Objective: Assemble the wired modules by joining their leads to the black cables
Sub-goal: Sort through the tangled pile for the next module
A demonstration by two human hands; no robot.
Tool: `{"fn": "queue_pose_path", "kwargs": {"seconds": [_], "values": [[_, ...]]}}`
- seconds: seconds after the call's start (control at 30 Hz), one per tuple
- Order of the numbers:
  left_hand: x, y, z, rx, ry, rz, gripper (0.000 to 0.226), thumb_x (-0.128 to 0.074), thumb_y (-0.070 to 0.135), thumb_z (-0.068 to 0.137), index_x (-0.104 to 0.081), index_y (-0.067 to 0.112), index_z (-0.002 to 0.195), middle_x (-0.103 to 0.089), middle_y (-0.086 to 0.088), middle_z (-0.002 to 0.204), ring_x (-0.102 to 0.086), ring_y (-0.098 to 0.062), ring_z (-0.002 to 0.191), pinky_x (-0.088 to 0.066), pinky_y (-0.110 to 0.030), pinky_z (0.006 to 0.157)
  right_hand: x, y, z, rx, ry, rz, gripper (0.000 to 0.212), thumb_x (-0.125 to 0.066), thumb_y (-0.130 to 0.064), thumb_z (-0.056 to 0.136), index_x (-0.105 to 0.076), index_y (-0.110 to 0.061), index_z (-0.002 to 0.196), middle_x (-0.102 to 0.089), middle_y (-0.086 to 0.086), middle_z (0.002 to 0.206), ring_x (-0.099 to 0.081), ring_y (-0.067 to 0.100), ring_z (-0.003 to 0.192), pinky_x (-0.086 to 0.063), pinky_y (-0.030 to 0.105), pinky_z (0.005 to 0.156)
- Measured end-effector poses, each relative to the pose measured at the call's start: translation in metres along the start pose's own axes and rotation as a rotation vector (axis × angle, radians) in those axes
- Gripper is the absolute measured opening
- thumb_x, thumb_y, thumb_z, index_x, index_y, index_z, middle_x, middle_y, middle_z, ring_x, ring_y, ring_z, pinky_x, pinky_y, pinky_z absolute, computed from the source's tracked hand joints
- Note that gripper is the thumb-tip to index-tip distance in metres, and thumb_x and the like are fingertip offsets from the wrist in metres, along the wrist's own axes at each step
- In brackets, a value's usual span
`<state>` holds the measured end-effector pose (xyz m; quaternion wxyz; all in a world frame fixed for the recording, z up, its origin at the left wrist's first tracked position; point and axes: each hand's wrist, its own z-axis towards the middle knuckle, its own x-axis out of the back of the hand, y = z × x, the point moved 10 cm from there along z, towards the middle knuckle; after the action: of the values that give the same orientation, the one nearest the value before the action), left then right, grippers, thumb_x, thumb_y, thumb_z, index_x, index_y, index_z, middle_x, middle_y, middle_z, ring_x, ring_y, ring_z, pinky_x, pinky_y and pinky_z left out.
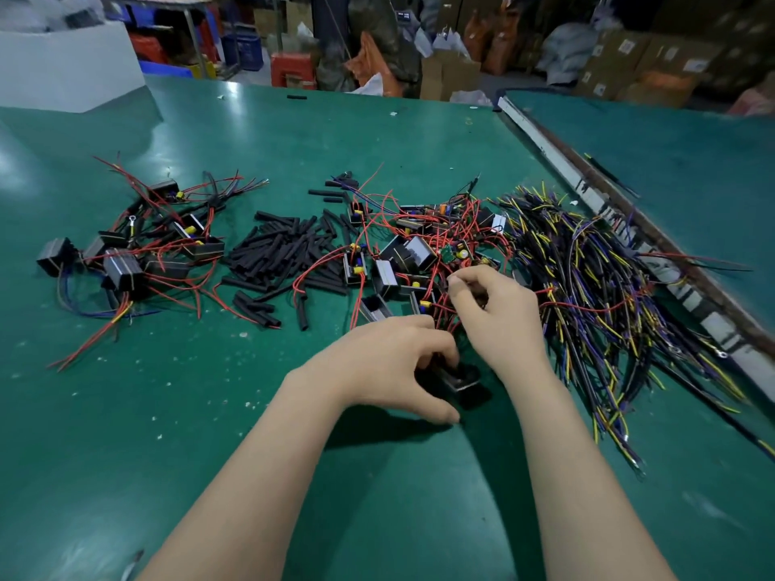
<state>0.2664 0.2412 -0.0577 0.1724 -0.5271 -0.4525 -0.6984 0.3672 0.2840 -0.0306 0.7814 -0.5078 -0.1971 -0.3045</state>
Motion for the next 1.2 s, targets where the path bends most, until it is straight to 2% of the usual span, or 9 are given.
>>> {"fn": "queue_pose_path", "kwargs": {"seconds": [0.13,0.3,0.47,0.6,0.73,0.83,0.97,1.1,1.2], "values": [[0.015,0.000,0.001,-0.060,0.109,-0.142,0.014,-0.076,0.025,0.075,-0.069,0.020,0.086,-0.054,0.003,0.081,-0.049,-0.009,0.071,-0.046,-0.028,0.072,0.008,0.005,0.002,-0.039,0.052,0.061,0.012,-0.058,-0.024,0.094,-0.069,-0.022,0.093,-0.065,-0.009,0.077,-0.061,0.021,0.084,-0.048,0.037,0.081],[0.061,-0.045,-0.014,0.084,0.509,-0.903,0.009,-0.068,0.027,0.076,-0.069,0.021,0.083,-0.060,0.013,0.072,-0.052,-0.001,0.066,-0.039,-0.015,0.062,0.028,0.020,0.002,-0.154,0.206,0.246,0.016,-0.058,-0.022,0.093,-0.061,-0.031,0.080,-0.064,-0.012,0.071,-0.059,0.002,0.066,-0.042,0.009,0.060],[0.048,-0.083,-0.016,0.338,0.594,-1.239,0.022,-0.058,0.035,0.091,-0.062,0.024,0.072,-0.062,0.011,0.072,-0.053,-0.003,0.063,-0.032,-0.024,0.057,0.018,0.018,0.002,-0.146,0.130,0.192,0.011,-0.057,-0.027,0.094,-0.062,-0.033,0.086,-0.064,-0.013,0.073,-0.061,0.014,0.074,-0.045,0.024,0.067],[0.055,-0.096,-0.021,0.274,0.747,-1.477,0.016,-0.059,0.034,0.086,-0.061,0.022,0.077,-0.066,0.010,0.073,-0.055,-0.002,0.062,-0.034,-0.016,0.052,0.003,0.015,0.004,-0.069,-0.011,0.003,0.012,-0.056,-0.041,0.093,-0.065,-0.033,0.094,-0.061,-0.015,0.077,-0.056,0.021,0.089,-0.047,0.042,0.084],[0.058,-0.105,-0.024,0.226,0.831,-1.665,0.019,-0.063,0.038,0.074,-0.061,0.022,0.084,-0.071,0.008,0.078,-0.064,-0.004,0.069,-0.042,-0.013,0.053,-0.008,0.002,0.001,0.040,-0.086,-0.096,0.039,-0.061,-0.058,0.083,-0.059,-0.039,0.117,-0.051,-0.015,0.100,-0.031,0.007,0.103,-0.023,0.031,0.085],[0.054,-0.108,-0.025,0.321,0.832,-1.420,0.013,-0.064,0.033,0.085,-0.062,0.021,0.083,-0.070,0.011,0.074,-0.061,0.000,0.067,-0.041,-0.011,0.053,-0.011,0.000,-0.001,0.076,-0.096,-0.199,0.035,-0.065,-0.052,0.084,-0.060,-0.039,0.116,-0.045,-0.013,0.106,-0.027,0.008,0.105,-0.017,0.028,0.082],[0.060,-0.109,-0.033,0.478,0.833,-0.544,0.016,-0.069,0.037,0.084,-0.057,0.026,0.081,-0.061,0.017,0.075,-0.056,0.004,0.070,-0.040,-0.011,0.063,-0.005,0.010,0.002,-0.008,-0.061,-0.216,0.018,-0.065,-0.041,0.088,-0.065,-0.039,0.106,-0.049,-0.010,0.106,-0.032,0.017,0.111,-0.019,0.031,0.083],[0.061,-0.112,-0.032,0.517,0.833,-0.413,0.014,-0.063,0.039,0.087,-0.063,0.026,0.091,-0.064,0.012,0.082,-0.060,-0.016,0.087,-0.045,-0.029,0.077,-0.003,0.013,0.003,-0.045,-0.054,-0.228,0.015,-0.061,-0.033,0.090,-0.065,-0.039,0.102,-0.051,-0.012,0.100,-0.035,0.018,0.107,-0.020,0.032,0.081],[0.060,-0.112,-0.026,0.573,0.748,-0.172,0.031,-0.054,0.053,0.088,-0.066,0.033,0.108,-0.069,0.008,0.101,-0.056,-0.024,0.106,-0.040,-0.041,0.091,-0.003,0.015,0.003,-0.064,-0.071,-0.206,0.017,-0.060,-0.032,0.089,-0.065,-0.039,0.104,-0.053,-0.012,0.102,-0.031,0.014,0.103,-0.020,0.032,0.082]]}}
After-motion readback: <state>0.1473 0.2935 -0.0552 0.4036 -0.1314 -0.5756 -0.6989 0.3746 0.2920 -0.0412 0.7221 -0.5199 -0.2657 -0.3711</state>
